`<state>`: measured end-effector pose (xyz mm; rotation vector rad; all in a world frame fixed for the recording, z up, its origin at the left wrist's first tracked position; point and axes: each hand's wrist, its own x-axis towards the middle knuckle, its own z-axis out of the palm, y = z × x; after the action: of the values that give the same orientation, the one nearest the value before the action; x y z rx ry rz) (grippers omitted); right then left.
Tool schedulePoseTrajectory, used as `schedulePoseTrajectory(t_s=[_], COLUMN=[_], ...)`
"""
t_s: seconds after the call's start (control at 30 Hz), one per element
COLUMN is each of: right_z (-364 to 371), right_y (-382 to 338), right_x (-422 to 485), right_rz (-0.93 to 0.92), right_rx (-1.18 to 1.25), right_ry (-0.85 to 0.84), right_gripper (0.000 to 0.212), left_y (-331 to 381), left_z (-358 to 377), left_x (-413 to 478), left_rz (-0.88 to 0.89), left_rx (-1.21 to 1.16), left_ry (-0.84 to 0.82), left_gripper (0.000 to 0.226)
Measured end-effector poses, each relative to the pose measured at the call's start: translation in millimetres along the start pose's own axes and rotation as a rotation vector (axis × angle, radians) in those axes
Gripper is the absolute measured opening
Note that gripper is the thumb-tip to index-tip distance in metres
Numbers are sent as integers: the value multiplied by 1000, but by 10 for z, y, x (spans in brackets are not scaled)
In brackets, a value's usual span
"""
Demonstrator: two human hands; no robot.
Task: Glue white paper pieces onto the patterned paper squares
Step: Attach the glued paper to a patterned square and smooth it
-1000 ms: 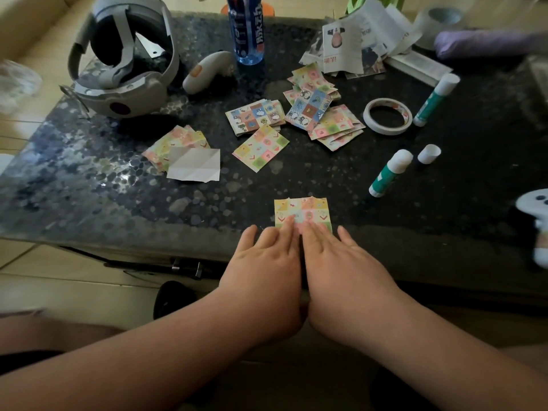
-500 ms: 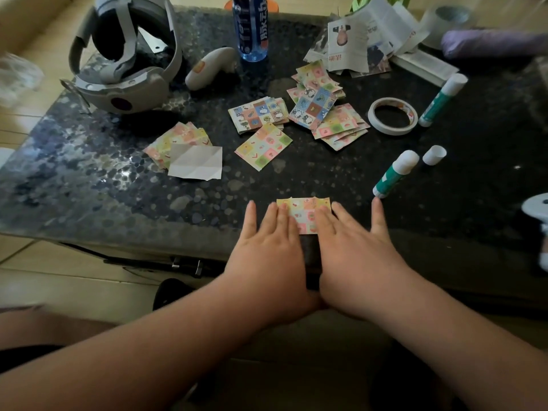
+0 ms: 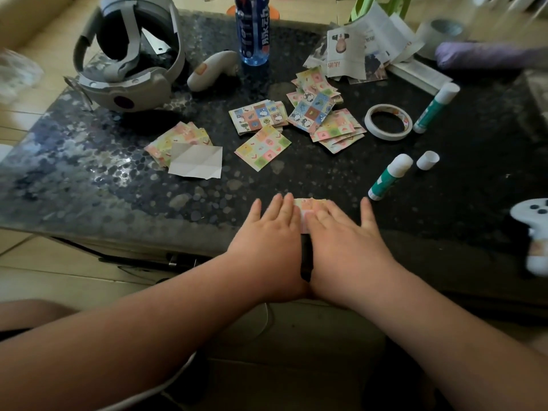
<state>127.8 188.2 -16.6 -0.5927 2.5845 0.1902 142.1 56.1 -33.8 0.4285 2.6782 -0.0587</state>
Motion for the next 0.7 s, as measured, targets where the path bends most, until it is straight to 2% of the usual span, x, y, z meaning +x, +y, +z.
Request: schedulePoseTrajectory(t_s=[0.07, 0.17, 0.23, 0.37, 0.47, 0.7], right_z=[25, -19, -50, -15, 2, -54], right_y=[-47, 22, 72, 4, -21, -1], right_x=[-28, 51, 110, 78, 46, 164], right_rz=[-36, -18, 3, -3, -15, 29], right_rx=[-21, 14, 29, -6, -29, 3], right_ry=[-11, -16, -6, -10, -23, 16], right_gripper=[100, 96, 93, 94, 99, 94], left_y=[5, -39, -45, 14, 8, -23], left_z=[37, 66, 51, 37, 64, -52], left_x=[-28, -15, 36, 90, 89, 188], left_rz=[44, 36, 8, -28, -32, -73], left_rx=[-12, -28, -30, -9, 30, 52], left_ry=[15, 31, 29, 64, 95, 22], left_gripper=[120, 134, 135, 113, 105, 122])
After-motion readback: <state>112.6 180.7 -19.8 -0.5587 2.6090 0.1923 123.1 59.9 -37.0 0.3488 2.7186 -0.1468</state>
